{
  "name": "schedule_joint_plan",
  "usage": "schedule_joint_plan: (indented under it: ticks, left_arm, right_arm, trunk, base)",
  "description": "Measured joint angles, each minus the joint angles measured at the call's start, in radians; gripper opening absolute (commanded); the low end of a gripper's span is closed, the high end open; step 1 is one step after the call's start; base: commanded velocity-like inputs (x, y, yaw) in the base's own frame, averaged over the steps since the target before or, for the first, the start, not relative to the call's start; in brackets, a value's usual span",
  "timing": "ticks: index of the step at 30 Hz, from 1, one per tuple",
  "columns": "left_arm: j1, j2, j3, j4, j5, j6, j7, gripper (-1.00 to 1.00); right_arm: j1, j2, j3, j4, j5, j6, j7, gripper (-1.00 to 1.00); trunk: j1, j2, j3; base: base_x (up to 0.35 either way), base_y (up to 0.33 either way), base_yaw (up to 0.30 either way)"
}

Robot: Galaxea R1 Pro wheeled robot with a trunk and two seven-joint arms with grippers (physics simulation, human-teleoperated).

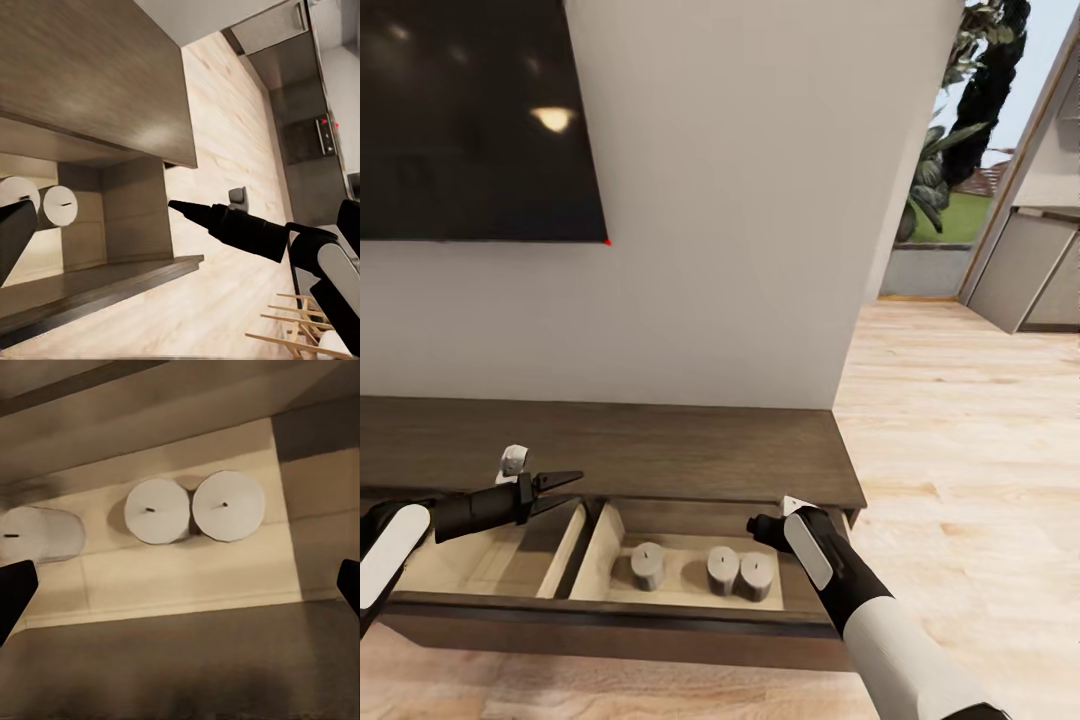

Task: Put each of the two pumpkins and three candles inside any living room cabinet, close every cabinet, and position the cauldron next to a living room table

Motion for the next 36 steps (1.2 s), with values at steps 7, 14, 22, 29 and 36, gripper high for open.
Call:
schedule_joint_plan:
  ticks: [7,14,22,29,36]
  left_arm:
    - [0.0,0.0,0.001,-0.001,0.0,0.0,0.0,1.0]
    - [0.0,0.0,0.0,-0.003,0.0,0.0,0.0,1.0]
    - [0.0,0.0,0.0,-0.003,0.0,0.0,0.0,1.0]
    - [0.0,0.0,-0.004,-0.01,0.0,0.0,0.0,1.0]
    - [0.0,0.0,-0.005,-0.012,-0.001,0.0,0.0,1.0]
  right_arm:
    - [0.0,0.001,-0.001,-0.002,0.0,0.0,0.0,1.0]
    - [0.0,0.001,-0.002,-0.002,0.0,-0.001,0.0,1.0]
    - [0.0,0.001,-0.002,-0.001,0.0,-0.001,0.0,1.0]
    - [0.0,0.001,-0.002,0.0,0.0,-0.001,0.0,1.0]
    - [0.0,0.001,-0.002,0.0,0.0,-0.001,0.0,1.0]
  trunk:
    - [-0.027,0.049,0.022]
    - [-0.054,0.098,0.044]
    - [-0.084,0.154,0.069]
    - [-0.104,0.189,0.085]
    - [-0.104,0.189,0.085]
  base:
    - [-0.175,0.024,0.0]
    - [-0.14,0.021,0.0]
    - [-0.302,0.071,0.0]
    - [-0.314,0.077,0.0]
    - [-0.315,0.051,0.0]
